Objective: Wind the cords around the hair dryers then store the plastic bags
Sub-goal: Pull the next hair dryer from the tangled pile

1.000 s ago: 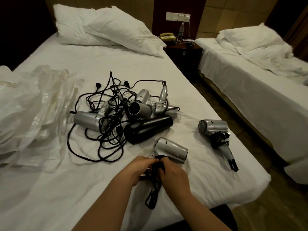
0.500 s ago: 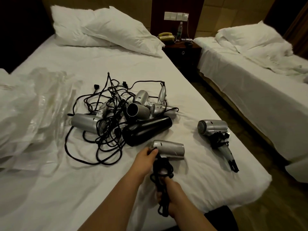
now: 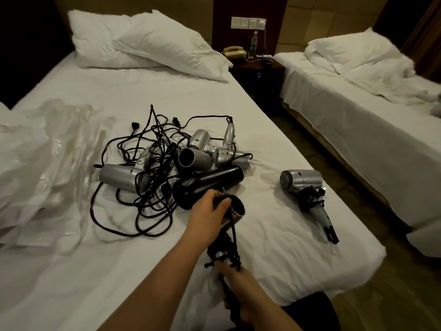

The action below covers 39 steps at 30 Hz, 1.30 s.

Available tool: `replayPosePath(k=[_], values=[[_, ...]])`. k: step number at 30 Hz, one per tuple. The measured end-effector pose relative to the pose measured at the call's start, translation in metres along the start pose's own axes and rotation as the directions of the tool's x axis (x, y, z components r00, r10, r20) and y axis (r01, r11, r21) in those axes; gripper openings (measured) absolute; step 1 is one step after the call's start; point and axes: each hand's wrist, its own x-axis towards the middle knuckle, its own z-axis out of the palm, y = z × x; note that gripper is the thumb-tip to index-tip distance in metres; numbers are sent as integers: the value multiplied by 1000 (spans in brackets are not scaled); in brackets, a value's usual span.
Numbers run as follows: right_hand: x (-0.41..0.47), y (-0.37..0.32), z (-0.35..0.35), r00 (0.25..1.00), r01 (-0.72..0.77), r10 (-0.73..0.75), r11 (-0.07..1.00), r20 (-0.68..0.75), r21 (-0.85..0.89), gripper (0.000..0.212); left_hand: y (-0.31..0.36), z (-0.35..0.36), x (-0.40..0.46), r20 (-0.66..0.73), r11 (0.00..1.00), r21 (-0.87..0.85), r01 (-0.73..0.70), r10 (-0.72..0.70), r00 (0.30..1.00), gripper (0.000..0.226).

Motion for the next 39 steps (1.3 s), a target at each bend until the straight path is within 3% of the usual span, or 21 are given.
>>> replayPosePath(k=[2, 5, 8, 9, 11, 13, 16, 18, 20, 23, 26, 29, 31, 34, 37, 39], values=[[-2, 2, -1, 999, 27, -25, 997, -36, 69, 38, -2, 1, -4, 4, 999, -23, -25, 25, 1000, 10], [2, 5, 0, 987, 118, -108, 990, -116, 80, 37, -5, 1, -11, -97, 993, -96, -65, 56, 994, 7], [4, 2, 3, 969, 204, -182, 971, -165, 125, 42, -5, 9, -17, -73, 988, -107, -115, 108, 992, 9], [3, 1, 2, 972, 196, -169, 967, -164, 161, 43, -6, 10, -18, -89, 988, -110, -107, 98, 991, 9], [-1, 1, -5, 985, 142, -113, 960, -132, 239, 46, -13, 3, -14, -186, 962, -273, 9, -62, 981, 8], [-6, -2, -7, 987, 152, -130, 941, -90, 302, 51, -24, -7, -13, -214, 847, -513, 139, -283, 935, 13], [-5, -1, -4, 990, 138, -126, 916, -58, 378, 51, -40, -12, -17, -113, 630, -719, 294, -524, 844, 22], [-3, 1, 0, 994, 110, -100, 896, -47, 431, 52, -47, -10, -24, -14, 466, -803, 372, -639, 769, 25], [-6, 2, 2, 997, 70, -75, 877, -8, 475, 59, -49, -4, -29, 39, 387, -828, 406, -682, 730, 27], [-10, 6, -1, 996, 8, -51, 877, 76, 481, 69, -56, 9, -27, 37, 398, -803, 443, -710, 703, 30], [-13, 4, -6, 995, 1, -46, 899, 92, 438, 71, -59, 23, -20, -106, 609, -631, 481, -682, 724, 3], [-11, 2, -11, 997, 42, -66, 904, 42, 424, 68, -55, 25, -21, -336, 893, -212, 396, -447, 829, 12], [-10, 0, -13, 995, 68, -91, 891, 30, 449, 66, -49, 24, -26, -389, 968, -25, 251, -241, 889, 18], [-8, -3, -19, 992, 109, -125, 878, 3, 467, 69, -44, 24, -34, -296, 981, 52, 186, -163, 941, 21], [-3, -7, -27, 989, 151, -140, 901, -56, 407, 65, -40, 35, -38, -85, 968, 86, 237, -229, 970, 16], [4, -5, -30, 977, 193, -162, 947, -140, 255, 57, -42, 47, -41, 47, 957, 7, 290, -291, 956, 24]])
